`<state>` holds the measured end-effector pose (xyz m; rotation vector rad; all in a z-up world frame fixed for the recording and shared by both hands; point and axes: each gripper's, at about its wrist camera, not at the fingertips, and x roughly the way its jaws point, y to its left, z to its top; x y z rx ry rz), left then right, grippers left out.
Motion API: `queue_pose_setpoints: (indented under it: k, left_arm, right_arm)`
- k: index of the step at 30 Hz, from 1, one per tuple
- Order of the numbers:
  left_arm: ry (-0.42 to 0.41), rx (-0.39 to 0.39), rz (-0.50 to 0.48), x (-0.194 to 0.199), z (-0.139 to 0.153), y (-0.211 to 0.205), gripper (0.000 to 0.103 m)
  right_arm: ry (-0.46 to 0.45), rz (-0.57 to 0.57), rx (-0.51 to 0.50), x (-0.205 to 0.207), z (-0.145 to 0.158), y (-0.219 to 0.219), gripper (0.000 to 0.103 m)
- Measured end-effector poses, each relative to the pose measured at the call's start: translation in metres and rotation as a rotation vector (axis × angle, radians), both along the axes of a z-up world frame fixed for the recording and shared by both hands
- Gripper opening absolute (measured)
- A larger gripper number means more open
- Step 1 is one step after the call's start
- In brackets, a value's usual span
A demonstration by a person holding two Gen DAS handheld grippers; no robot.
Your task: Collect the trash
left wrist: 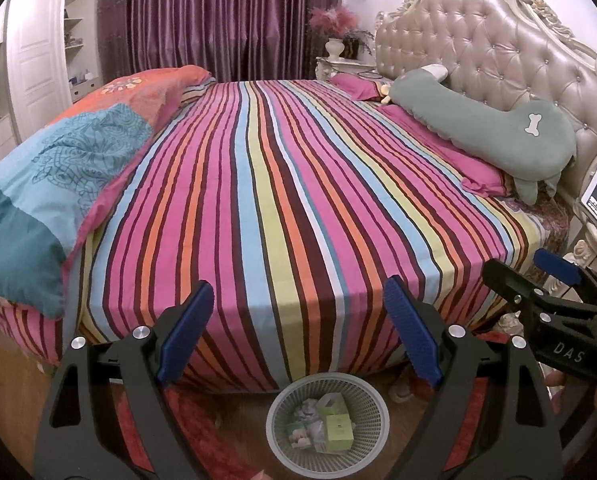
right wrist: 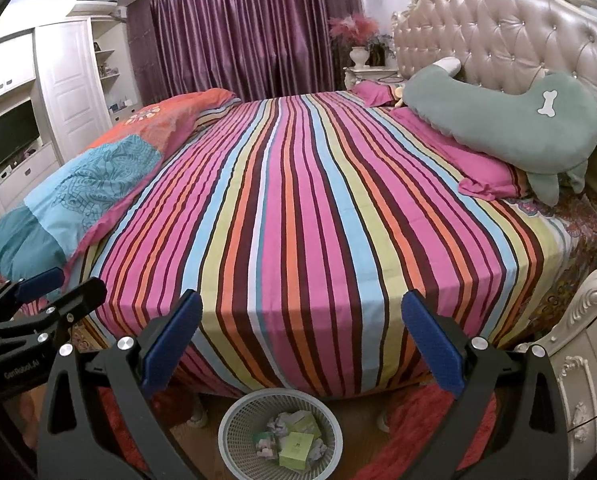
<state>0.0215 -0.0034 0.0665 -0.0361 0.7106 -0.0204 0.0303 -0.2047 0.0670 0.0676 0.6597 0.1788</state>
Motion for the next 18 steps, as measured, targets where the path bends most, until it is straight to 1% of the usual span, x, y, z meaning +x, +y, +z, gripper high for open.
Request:
queue_pose_setpoints:
  k: [11, 16, 18]
  left_arm:
    - [0.002, 0.003, 0.005, -0.0004, -0.0009, 0.0005, 0.085]
    - [0.019, -0.034, -0.011, 0.001, -0.003, 0.003, 0.085]
    - [0.03, -0.037, -0.008, 0.0021, -0.0046, 0.0048, 0.085]
  right_arm:
    - [0.0, 0.003, -0.005, 0.0004, 0.0015, 0.0015, 0.096]
    - [-0.007, 0.003, -0.009, -0.0004, 0.0034, 0.0015, 0.096]
    - [-0.005, 0.002, -0.007, -0.0001, 0.0024, 0.0014, 0.096]
